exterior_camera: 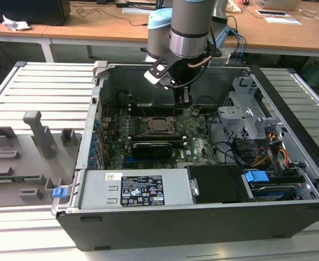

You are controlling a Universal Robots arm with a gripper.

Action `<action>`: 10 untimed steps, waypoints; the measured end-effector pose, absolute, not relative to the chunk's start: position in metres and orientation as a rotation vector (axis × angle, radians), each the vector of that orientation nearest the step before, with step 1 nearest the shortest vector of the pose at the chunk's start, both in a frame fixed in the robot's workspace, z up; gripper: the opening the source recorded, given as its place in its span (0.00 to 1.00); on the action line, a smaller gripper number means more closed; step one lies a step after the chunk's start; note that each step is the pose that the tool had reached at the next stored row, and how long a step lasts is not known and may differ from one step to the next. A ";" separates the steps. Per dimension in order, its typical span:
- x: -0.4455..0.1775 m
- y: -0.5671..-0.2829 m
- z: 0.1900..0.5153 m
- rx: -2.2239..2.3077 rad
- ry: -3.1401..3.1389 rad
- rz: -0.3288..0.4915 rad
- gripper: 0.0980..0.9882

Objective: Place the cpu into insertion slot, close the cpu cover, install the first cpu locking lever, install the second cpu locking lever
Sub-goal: 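Close the cpu cover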

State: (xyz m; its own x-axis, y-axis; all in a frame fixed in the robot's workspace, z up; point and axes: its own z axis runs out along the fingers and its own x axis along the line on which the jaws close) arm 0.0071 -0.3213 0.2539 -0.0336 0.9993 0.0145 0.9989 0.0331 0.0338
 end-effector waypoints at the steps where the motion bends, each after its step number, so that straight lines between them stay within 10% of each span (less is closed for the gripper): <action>1: 0.006 -0.321 0.254 2.175 2.248 0.054 0.01; 10: 0.000 -0.321 0.253 2.175 2.249 0.054 0.01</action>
